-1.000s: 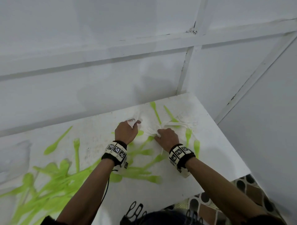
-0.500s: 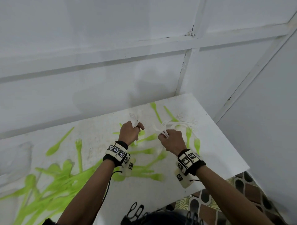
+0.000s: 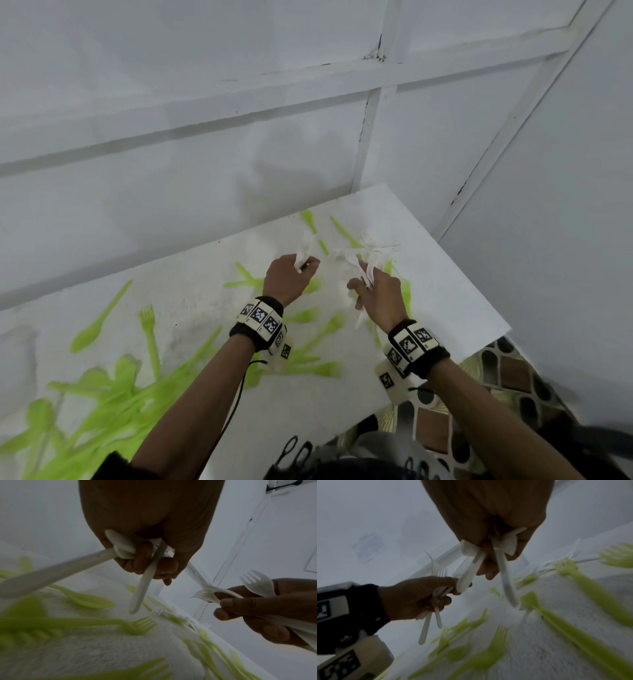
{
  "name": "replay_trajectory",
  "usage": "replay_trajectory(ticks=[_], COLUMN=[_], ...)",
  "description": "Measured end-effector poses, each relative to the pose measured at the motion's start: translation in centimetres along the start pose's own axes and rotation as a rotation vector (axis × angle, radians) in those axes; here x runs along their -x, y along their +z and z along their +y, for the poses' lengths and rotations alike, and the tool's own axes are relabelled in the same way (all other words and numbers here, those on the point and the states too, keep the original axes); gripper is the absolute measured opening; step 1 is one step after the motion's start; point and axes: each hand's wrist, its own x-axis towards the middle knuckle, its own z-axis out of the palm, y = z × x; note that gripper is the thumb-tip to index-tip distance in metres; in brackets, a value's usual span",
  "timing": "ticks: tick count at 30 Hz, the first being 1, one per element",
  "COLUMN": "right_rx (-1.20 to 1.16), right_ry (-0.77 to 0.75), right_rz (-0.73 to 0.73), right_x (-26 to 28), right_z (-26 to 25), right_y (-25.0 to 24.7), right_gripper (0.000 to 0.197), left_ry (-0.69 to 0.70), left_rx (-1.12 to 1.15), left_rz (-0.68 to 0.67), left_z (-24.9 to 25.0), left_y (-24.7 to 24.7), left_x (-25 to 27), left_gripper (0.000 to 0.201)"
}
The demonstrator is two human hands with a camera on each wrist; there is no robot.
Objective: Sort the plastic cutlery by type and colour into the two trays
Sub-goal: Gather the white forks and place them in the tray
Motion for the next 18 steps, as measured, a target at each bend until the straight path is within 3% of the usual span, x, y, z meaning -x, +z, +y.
replay_trajectory(ticks=[4,6,10,12,14,18], right_rx=[0.048,0.105,0.160,0.119,0.116,-0.047], right_ry=[0.032,0.037,0.044,0.033,0.022,-0.017], right_rz=[0.009,-0.012,-0.137,-0.151,-0.135,-0.187], right_x=[-1.1,-1.8,-3.2,-4.1,-5.3,-8.2], right_z=[1.1,2.2,4.2,5.2,6.0,6.2], right_y=[-2.6,-4.0,-7.2,-8.5,-9.6,-10.4], right_gripper=[0.011,0.021,0.045,0.048,0.039,0.013], left_ry=[0.017,0.030,0.032,0.022,0.019,-0.030], left_rx=[-0.159,-0.278,-0.578,-0.654,-0.693,-0.801], left_rz=[-0.010,-0.026,-0.065,-0.061,0.001,0.128], left_z=[2.1,2.8,3.7,3.4,3.0,2.4], left_y=[2.6,4.0,5.9,6.6,6.8,6.0], left_x=[-1.9,-3.2,-5.4,-5.8,-5.8,-5.1], left_gripper=[0.028,0.028,0.050,0.045,0.031,0.026])
